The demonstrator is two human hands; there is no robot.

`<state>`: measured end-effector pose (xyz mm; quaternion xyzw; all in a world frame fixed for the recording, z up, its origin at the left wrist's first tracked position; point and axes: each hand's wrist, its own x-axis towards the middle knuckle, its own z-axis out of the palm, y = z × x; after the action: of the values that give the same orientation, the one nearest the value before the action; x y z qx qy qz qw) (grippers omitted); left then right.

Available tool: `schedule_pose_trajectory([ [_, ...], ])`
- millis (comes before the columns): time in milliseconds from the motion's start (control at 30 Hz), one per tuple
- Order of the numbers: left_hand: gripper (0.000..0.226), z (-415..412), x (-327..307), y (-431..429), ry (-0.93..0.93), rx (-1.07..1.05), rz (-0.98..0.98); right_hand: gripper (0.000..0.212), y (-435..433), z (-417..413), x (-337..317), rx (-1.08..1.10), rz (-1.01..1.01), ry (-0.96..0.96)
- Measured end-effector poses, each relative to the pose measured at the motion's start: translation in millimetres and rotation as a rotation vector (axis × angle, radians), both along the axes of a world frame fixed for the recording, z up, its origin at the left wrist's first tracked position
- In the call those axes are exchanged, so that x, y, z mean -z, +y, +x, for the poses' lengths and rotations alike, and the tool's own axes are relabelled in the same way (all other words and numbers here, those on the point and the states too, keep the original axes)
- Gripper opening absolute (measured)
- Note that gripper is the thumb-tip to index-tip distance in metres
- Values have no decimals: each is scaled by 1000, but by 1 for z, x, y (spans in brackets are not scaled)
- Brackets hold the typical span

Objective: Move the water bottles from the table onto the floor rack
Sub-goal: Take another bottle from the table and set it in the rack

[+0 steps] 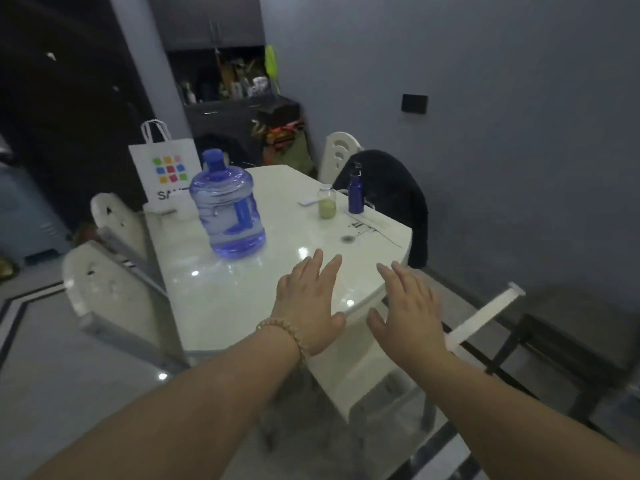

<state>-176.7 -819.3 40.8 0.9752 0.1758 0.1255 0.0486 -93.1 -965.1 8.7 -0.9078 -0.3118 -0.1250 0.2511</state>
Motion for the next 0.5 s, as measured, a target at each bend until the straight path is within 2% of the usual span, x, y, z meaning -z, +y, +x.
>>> schedule_pose_trajectory([
  [100, 87, -35, -3, 74, 23, 0, 33, 72, 78, -35, 3, -21, 4, 22],
  [200, 84, -57, -6, 128, -1, -28, -23, 72, 128, -58, 0, -60, -6, 37],
  [333, 82, -69, -8, 189, -32, -47, -55, 70, 183, -58, -5, -103, -60, -6],
  [500, 81, -58, 0, 251, -43, -65, -65, 66, 248, -35, -2, -84, -27, 19],
])
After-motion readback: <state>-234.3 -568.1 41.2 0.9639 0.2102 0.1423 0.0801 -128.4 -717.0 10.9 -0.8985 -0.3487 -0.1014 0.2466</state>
